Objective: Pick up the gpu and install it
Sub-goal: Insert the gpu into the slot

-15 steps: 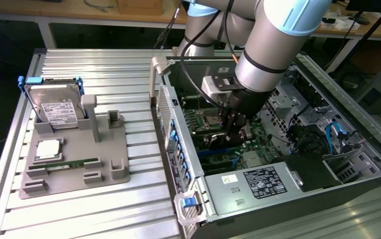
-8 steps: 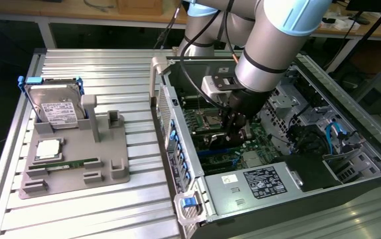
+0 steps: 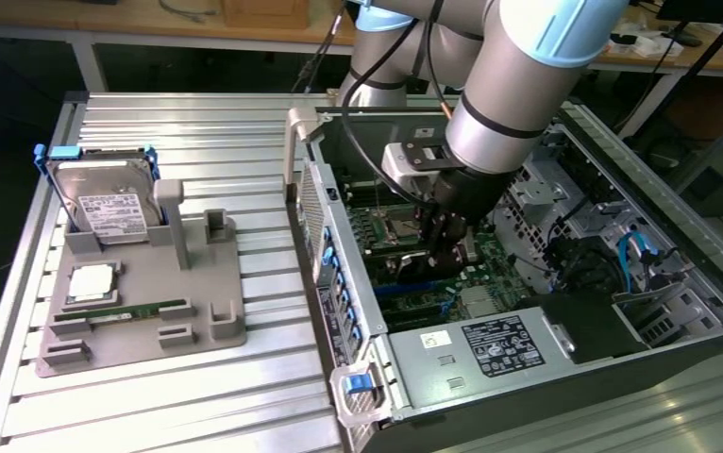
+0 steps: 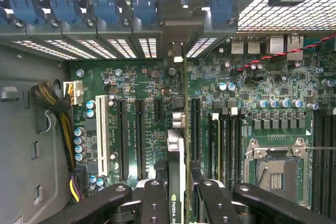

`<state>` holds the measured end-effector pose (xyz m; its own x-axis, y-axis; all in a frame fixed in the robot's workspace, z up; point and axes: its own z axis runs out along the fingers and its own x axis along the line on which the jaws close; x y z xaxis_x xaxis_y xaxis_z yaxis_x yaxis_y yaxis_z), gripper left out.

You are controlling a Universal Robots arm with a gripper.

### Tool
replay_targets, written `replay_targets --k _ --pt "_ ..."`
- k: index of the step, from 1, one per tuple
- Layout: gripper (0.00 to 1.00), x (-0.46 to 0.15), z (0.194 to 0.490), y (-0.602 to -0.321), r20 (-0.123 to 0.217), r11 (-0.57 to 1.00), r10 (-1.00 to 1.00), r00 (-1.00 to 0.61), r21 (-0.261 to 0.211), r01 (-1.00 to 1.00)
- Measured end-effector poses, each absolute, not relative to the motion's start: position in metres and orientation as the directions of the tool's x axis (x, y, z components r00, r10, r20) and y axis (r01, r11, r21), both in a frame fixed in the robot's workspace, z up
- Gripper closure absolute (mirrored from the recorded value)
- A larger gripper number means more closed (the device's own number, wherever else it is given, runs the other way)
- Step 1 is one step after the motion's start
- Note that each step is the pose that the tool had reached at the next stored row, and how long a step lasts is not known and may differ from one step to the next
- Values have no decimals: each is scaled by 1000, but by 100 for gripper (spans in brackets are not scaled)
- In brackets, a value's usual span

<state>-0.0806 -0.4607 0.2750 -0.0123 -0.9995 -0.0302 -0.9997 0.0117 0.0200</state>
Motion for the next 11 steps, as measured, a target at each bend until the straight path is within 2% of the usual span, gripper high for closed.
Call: replay_targets --k 11 --pt "73 -81 275 -461 -30 12 -999 -12 20 -1000"
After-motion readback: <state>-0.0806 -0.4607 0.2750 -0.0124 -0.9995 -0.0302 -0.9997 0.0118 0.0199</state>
